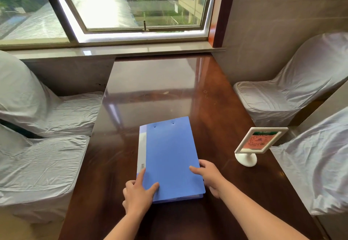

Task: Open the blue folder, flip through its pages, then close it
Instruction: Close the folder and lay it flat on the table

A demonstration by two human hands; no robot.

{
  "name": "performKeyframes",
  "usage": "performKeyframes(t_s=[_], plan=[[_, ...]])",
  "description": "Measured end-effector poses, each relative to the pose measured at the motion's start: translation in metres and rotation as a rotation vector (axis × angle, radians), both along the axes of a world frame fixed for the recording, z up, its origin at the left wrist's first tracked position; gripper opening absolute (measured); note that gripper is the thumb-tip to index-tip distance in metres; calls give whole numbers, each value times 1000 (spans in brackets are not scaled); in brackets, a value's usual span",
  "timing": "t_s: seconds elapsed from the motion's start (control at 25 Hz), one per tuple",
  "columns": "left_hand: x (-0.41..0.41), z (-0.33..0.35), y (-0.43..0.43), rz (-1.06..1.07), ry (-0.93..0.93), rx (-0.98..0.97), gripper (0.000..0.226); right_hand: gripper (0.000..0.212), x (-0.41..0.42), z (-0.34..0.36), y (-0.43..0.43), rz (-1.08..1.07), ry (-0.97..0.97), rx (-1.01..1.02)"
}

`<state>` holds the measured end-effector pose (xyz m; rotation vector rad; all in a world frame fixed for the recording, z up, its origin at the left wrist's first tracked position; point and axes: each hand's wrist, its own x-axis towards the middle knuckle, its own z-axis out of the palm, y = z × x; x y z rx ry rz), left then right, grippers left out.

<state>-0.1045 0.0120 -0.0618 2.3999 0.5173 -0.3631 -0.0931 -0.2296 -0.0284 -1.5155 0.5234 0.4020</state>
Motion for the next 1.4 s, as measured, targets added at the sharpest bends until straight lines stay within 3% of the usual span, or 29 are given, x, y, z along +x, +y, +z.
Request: performKeyframes(t_s=[0.12, 0.32, 0.44, 0.56, 0.64, 0.72, 0.8, 0.92, 1.08, 1.4], plan=[[-1, -4, 6, 52, -41, -116, 64, 30, 0, 13, 0, -15, -84, 77], [-3, -5, 10, 22, -36, -124, 55, 56, -5, 9, 3, 156, 117, 196], [-4, -5, 12, -6, -15, -67, 51, 66, -5, 0, 1, 98, 156, 203], [-6, -5, 13, -41, -5, 13, 50, 73, 1, -5, 1, 11, 200, -124], [-6, -3, 9, -39, -4, 45, 54, 60, 5, -13, -4, 134, 169, -604], [-5, -2, 7, -25, -3, 59, 60, 47, 4, -17, -10, 135, 142, -802], [-4, -3, 6, -4, -2, 48, 67, 36, 3, -21, -14, 72, 103, -720], [0, -3, 2, 18, -1, -6, 69, 52, 3, -26, -9, 160, 68, -642], [8, -4, -2, 132, -52, -178, 74, 29, 6, -27, -2, 148, 7, -644], [21, -1, 0, 302, -21, -447, 53, 32, 9, -27, -13, -26, 7, -456]])
